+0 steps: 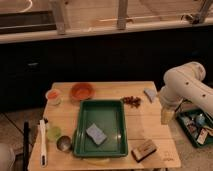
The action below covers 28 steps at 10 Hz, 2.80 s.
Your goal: Place grapes in red bowl
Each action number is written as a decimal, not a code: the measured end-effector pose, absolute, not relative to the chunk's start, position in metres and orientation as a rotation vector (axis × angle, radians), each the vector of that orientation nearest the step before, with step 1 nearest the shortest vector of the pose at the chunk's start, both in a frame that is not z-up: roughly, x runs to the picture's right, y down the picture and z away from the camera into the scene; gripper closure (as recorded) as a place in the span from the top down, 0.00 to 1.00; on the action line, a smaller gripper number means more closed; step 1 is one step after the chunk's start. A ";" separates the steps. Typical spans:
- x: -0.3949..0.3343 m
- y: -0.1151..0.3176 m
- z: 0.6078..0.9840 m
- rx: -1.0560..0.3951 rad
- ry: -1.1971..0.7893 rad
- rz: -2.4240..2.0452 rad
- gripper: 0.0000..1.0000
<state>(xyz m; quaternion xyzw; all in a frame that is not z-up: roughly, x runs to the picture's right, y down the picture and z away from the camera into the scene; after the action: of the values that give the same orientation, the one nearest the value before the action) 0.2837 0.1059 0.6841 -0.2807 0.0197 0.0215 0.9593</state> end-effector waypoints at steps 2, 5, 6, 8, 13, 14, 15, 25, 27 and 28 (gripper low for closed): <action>0.284 0.106 0.684 -0.570 0.040 0.044 0.80; 0.284 0.107 0.685 -0.570 0.039 0.044 0.80; 0.284 0.107 0.685 -0.570 0.039 0.044 0.80; 0.284 0.107 0.685 -0.570 0.039 0.044 0.80; 0.284 0.106 0.685 -0.570 0.039 0.044 0.80; 0.284 0.107 0.685 -0.570 0.040 0.043 0.80; 0.281 0.106 0.690 -0.565 0.045 0.022 0.80; 0.221 0.090 0.760 -0.536 0.025 -0.140 0.80; 0.219 0.089 0.766 -0.532 0.024 -0.156 0.80; 0.220 0.090 0.769 -0.528 0.024 -0.163 0.80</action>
<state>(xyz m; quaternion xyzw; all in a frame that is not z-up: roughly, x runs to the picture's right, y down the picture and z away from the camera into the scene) 0.2195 0.0897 0.7690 -0.2609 0.0117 -0.0803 0.9620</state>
